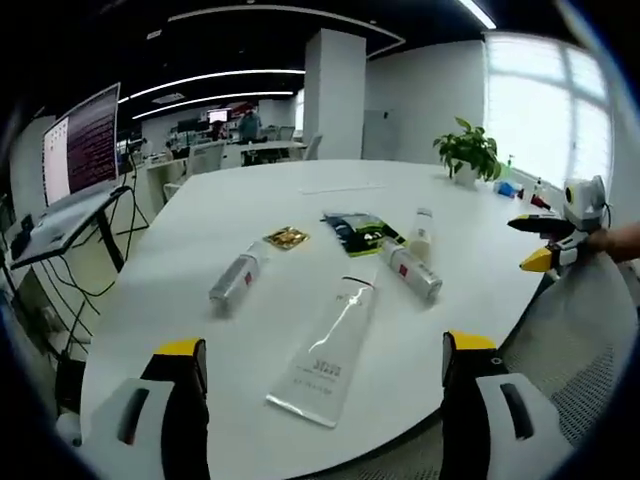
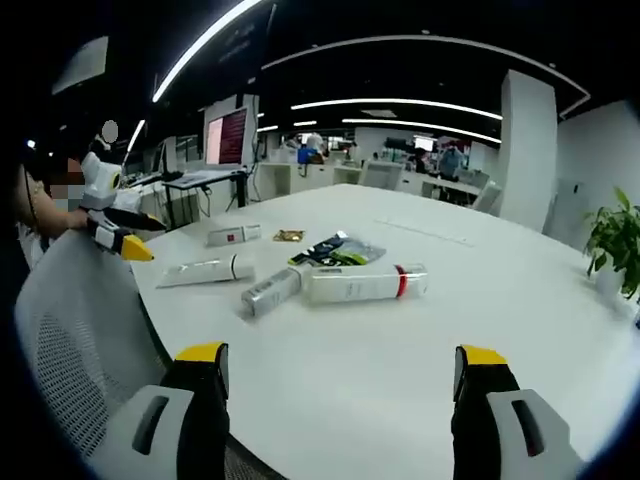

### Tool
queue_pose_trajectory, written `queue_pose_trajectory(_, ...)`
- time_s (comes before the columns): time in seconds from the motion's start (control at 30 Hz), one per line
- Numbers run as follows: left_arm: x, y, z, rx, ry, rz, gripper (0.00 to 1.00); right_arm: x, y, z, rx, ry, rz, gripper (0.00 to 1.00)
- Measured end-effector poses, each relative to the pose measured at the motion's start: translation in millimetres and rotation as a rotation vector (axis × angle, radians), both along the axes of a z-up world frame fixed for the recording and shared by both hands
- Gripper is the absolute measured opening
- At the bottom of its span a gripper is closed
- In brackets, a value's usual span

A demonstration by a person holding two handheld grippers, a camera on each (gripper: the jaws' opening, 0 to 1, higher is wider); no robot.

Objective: Arrange the skincare products in the storage area until every visible bottle or jar stands upright without overlapping.

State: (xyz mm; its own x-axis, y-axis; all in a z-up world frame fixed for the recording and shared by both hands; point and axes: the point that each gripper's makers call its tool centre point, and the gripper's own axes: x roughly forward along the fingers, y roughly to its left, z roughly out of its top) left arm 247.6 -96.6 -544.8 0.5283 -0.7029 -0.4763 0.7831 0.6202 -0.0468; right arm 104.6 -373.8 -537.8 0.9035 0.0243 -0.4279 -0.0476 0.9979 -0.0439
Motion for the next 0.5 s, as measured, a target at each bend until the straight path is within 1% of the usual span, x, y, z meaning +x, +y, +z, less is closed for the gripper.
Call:
queue_pose_trajectory(0.07, -1.8, -0.9, -1.5, 0.011, 0.0, -0.019, 0.89, -0.6, -4.0, 2.3, 0.001, -0.012, -0.017, 0.99)
queue_pose_trajectory(0.13, -3.2, -0.7, -3.7, 0.025, 0.006, -0.029, 0.87, -0.6, -6.4, 2.3, 0.0, -0.008, -0.031, 0.98)
queue_pose_trajectory(0.27, -6.1, -2.3, -3.6, 0.028, 0.016, -0.039, 0.86, -0.6, -6.3, 1.3, -0.009, -0.001, -0.025, 0.96)
queue_pose_trajectory(0.33, -6.1, -1.8, -5.2, 0.033, 0.021, -0.041, 0.86, -0.4, -5.3, 1.7, 0.002, -0.004, -0.028, 0.95)
queue_pose_trajectory(0.43, -7.2, -1.2, -7.6, 0.043, 0.034, -0.041, 0.84, -1.4, -7.9, -1.0, -0.007, 0.012, -0.036, 0.93)
queue_pose_trajectory(0.5, -6.1, -0.1, -7.0, 0.048, 0.033, -0.037, 0.83, -1.2, -6.3, -1.9, 0.0, 0.017, -0.031, 0.91)
